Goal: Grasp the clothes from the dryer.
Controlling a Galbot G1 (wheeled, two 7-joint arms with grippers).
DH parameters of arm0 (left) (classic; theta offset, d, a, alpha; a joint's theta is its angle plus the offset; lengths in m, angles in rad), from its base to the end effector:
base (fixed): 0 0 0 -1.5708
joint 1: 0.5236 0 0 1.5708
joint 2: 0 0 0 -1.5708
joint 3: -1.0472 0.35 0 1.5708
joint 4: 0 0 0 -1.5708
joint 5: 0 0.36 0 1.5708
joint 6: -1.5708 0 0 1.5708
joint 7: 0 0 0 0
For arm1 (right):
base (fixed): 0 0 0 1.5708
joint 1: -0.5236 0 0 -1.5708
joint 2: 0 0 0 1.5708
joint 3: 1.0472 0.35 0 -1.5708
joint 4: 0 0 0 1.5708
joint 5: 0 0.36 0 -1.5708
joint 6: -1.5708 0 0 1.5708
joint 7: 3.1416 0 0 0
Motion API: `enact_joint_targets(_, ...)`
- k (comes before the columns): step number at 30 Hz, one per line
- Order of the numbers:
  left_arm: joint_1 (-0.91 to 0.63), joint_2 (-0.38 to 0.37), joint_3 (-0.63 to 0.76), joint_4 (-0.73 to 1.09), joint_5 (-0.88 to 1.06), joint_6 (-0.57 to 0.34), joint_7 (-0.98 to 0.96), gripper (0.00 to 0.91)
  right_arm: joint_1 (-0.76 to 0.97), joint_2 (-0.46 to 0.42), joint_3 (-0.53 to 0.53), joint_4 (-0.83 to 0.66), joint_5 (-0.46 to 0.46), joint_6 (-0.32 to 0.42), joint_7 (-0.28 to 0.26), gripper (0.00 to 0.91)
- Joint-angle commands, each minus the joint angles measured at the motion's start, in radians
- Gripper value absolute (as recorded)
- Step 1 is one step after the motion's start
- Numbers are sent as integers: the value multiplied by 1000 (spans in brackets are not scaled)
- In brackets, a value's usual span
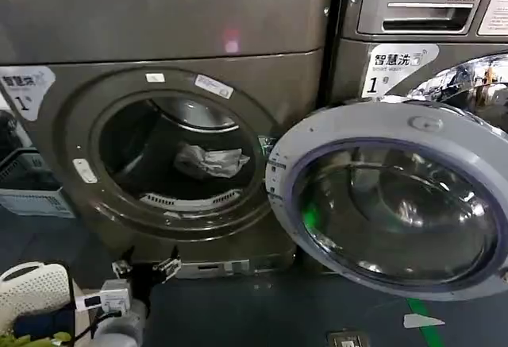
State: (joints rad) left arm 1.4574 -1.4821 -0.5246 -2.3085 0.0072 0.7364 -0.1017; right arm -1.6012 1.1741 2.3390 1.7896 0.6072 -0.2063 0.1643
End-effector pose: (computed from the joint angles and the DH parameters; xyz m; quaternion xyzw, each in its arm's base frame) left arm 0.2015 0.0098 -0.2048 0.0430 -0.9772 -0.0568 0.2000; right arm -0.1350 -0.4195 -0.0564 0.6990 0.6801 -0.1193 0.1860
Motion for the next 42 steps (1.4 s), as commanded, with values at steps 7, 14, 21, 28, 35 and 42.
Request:
enact_joint_targets(7,0,-1,3,0,-2,49,4,907,-3,2,2,-5,0,3,0,907)
enact_joint_targets(14,3,-2,3,-2,-2,49,5,907,-1,5,-2,-4,0,4,0,907)
enact_joint_targets(21,3,-3,4,0,-1,49,5,907,2,6,-6,-6,-1,3,0,907)
enact_joint_targets(28,2,-2,2,1,-1,49,-1,907,2,7,-6,-9,-3,4,2,907)
enact_joint_targets(35,1,-1,3,4,-1,49,0,907,-9,8,6,-26,-5,10,1,907)
enact_joint_targets(42,-1,-1,-1,10,2,49,0,907,-10,11,-2,-28,-28,22,16,907)
